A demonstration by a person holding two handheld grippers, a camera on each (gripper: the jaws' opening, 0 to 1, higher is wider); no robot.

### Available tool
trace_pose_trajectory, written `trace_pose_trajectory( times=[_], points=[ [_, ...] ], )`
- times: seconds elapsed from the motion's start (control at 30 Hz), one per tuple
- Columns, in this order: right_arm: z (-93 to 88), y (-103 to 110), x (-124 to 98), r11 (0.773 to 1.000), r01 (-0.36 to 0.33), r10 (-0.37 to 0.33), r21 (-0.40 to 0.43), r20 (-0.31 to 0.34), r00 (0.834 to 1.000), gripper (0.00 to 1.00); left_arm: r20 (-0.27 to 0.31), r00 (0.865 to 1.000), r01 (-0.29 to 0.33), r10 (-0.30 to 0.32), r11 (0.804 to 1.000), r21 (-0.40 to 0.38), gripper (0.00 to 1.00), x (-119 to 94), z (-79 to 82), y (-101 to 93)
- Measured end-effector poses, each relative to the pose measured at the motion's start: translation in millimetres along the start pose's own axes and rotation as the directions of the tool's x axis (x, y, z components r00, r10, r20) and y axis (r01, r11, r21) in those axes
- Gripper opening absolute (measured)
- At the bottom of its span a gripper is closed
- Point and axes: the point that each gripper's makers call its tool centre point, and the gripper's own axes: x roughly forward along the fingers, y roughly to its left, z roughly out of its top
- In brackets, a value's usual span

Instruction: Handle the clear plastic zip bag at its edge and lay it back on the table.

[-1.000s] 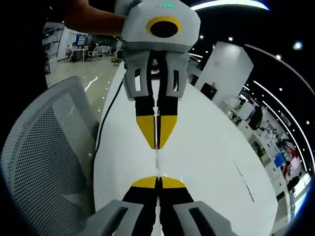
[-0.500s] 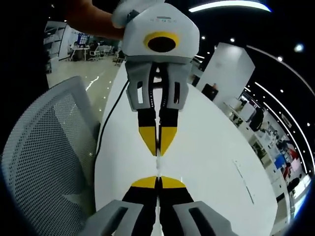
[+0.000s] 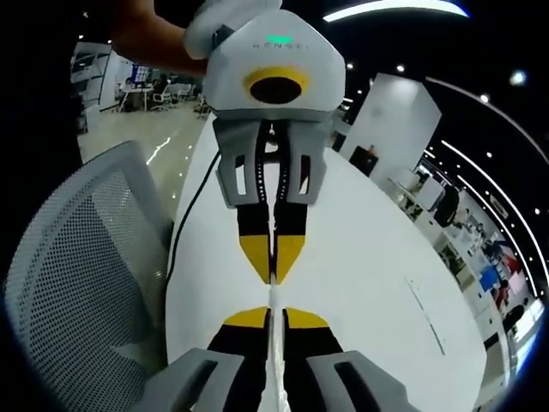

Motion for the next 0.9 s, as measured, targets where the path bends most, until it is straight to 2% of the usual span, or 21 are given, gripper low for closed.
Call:
trace_pose_trajectory(
  times=[0.9],
  points=[
    [7.0, -0.8, 5.5, 1.000, -0.001, 0.000, 0.016, 0.025, 1.000, 0.00, 0.010, 1.000, 0.000, 0.000, 1.000, 0.004, 0.00, 1.3, 4.7, 1.5]
  ],
)
